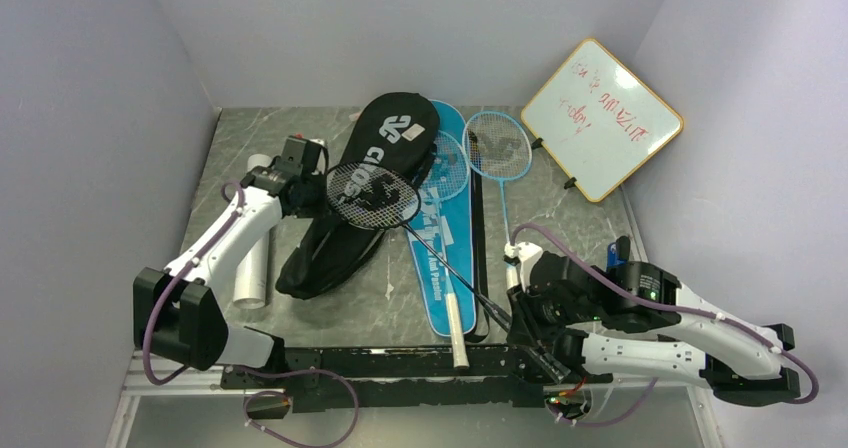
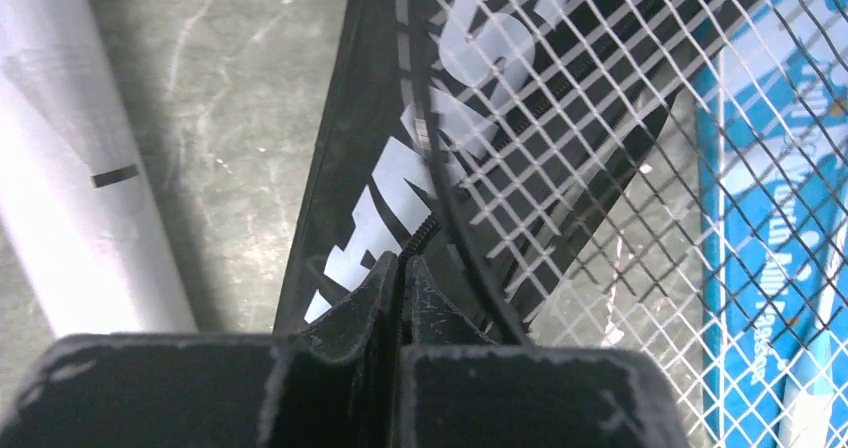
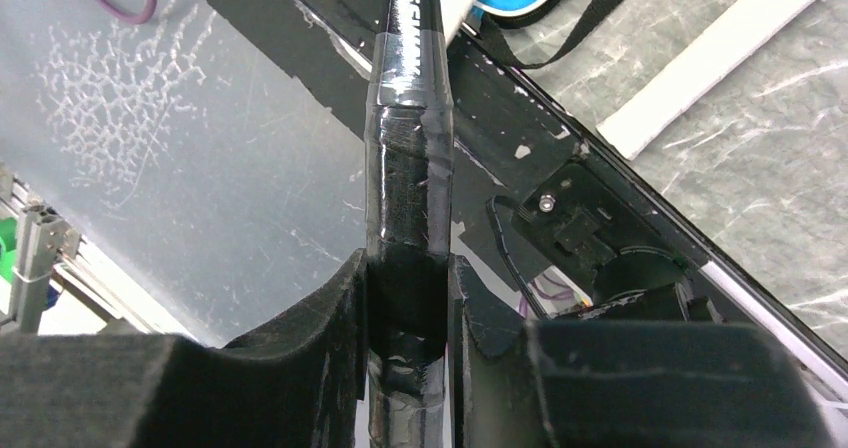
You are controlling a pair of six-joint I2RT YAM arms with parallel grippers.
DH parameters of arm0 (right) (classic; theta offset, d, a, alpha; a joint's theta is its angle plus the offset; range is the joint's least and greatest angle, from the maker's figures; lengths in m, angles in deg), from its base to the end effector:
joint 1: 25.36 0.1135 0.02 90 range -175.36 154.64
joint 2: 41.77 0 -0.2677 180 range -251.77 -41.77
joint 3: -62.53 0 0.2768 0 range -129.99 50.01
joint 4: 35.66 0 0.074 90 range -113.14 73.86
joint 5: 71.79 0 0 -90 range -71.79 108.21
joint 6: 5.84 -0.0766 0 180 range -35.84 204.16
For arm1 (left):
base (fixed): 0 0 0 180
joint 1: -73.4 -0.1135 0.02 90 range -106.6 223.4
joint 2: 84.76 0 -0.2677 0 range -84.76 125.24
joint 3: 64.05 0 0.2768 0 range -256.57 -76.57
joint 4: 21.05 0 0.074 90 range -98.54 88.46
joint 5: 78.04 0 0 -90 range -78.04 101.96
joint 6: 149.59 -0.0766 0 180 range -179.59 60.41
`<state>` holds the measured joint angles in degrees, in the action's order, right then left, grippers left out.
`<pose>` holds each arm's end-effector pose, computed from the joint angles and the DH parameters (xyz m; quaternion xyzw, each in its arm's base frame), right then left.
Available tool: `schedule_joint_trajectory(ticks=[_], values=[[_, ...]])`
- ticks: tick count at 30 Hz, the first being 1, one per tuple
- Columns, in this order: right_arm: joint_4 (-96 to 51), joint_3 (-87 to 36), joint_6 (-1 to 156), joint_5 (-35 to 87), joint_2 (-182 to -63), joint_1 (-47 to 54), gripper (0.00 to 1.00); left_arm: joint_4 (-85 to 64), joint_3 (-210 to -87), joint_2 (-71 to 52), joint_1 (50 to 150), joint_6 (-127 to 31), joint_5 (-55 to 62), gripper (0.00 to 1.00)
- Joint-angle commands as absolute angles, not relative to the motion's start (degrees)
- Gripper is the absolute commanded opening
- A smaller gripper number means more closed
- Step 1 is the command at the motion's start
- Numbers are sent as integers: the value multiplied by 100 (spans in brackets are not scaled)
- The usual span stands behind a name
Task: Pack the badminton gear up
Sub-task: Place the racket in the racket bag.
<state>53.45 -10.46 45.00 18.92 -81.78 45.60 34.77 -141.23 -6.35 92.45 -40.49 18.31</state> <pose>0.0419 0.1242 0.3112 -0.2638 0.9195 0.2422 0.1620 0.3096 -0.0979 0.2438 -0.0161 0.9575 -0.0423 0.2850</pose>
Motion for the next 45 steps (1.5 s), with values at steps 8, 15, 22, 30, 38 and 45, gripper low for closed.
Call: schedule_joint_trajectory(ticks=[8,15,22,30,38,45], values=[[5437,-1206,4786,1484,-8552,4570,0,3185,-14856,-195,8268,-4507,1853,5],[5371,-1352,4976,1781,-8413,4571,0,3084,-14928,-58,7942,-4498,1612,5],[5388,-1326,5271,2420,-8283,4569,0,2957,-14959,-62,7750,-4517,1511,5],[5586,-1261,5451,2575,-8224,4574,0,2867,-14890,-121,7735,-4522,1250,5],[5538,-960,5352,2028,-8482,4569,0,2870,-14775,-423,7735,-4571,891,5],[5089,-1003,4892,1523,-8663,4575,0,2843,-14402,-836,7738,-4512,251,5]])
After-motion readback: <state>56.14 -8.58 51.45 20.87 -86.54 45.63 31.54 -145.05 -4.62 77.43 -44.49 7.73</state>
